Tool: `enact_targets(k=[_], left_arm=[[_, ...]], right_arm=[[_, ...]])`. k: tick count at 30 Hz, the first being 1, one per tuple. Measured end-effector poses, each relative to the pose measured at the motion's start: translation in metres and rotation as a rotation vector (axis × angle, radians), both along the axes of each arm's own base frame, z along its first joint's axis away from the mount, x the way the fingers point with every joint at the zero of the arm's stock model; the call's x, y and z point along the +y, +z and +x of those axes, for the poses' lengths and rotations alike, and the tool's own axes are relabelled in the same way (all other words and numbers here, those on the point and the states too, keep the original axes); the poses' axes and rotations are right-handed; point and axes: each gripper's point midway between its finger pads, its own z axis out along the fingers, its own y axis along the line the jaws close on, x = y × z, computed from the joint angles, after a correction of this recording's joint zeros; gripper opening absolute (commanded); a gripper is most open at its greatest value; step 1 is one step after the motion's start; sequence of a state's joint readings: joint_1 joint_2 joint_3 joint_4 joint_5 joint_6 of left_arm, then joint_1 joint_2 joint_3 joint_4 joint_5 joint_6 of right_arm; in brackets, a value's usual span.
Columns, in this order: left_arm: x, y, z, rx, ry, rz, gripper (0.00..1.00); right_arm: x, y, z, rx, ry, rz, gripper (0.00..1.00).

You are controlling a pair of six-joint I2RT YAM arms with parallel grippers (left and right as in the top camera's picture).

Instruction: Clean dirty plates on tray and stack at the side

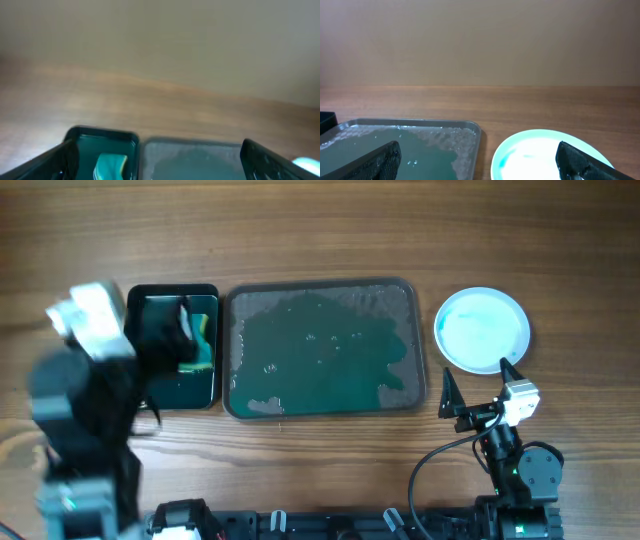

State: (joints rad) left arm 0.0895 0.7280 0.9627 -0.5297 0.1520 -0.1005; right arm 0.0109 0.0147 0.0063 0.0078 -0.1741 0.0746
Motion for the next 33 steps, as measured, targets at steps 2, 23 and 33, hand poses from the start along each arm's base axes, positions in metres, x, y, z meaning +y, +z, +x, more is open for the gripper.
enact_targets(k=[2, 23, 33], left_arm=[[-0.006, -0.024, -0.012, -0.043, -0.032, 0.016, 1.00], [-0.003, -0.163, -0.037, -0.237, 0.011, 0.099, 1.00], [0.002, -0.174, -0.036, -0.221, 0.033, 0.100, 1.00]], right_arm=[[0.000, 0.000, 0.000, 0.000, 0.000, 0.000, 1.00], [0.000, 0.000, 0.000, 0.000, 0.000, 0.000, 1.00], [0.000, 0.000, 0.000, 0.000, 0.000, 0.000, 1.00]])
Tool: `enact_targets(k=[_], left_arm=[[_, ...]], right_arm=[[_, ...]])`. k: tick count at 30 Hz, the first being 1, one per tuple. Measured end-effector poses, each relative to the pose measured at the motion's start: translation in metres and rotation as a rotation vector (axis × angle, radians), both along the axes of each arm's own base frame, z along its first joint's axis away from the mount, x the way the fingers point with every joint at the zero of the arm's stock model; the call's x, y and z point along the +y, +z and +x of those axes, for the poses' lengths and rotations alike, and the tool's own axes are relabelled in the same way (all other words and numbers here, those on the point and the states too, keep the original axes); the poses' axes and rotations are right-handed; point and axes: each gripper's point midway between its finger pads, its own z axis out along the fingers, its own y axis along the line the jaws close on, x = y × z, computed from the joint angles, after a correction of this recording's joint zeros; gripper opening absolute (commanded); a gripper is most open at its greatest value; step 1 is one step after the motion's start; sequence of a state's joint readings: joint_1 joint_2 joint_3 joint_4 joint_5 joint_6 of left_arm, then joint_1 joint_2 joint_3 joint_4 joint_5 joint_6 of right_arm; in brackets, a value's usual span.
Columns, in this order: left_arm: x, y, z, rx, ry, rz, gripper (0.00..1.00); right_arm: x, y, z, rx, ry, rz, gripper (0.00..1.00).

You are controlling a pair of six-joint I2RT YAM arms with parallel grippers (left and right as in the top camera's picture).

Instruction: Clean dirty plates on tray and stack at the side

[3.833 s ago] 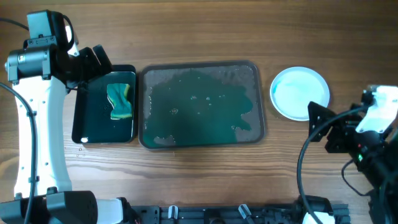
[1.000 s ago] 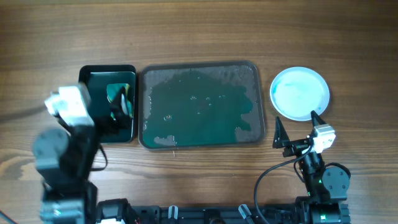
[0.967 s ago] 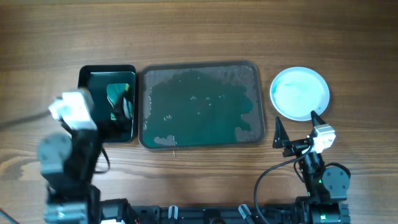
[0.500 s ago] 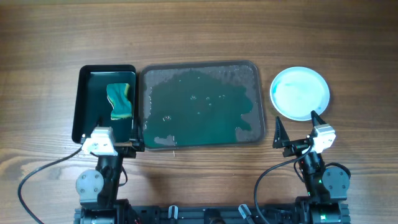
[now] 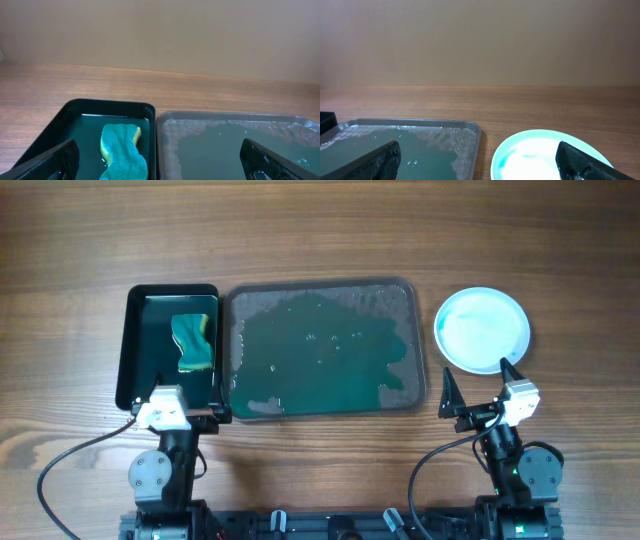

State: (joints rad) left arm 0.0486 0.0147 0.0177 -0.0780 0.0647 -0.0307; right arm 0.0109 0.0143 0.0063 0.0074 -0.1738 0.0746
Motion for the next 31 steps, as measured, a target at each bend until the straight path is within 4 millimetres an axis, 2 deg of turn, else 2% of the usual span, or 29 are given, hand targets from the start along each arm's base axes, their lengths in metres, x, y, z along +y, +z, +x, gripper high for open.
enact_targets(k=[31], left_arm=[[0.0027, 0.0000, 0.0000, 0.000, 0.011, 0.000, 1.00]], right_arm=[[0.0000, 0.0000, 0.0000, 0.000, 0.000, 0.000, 1.00]])
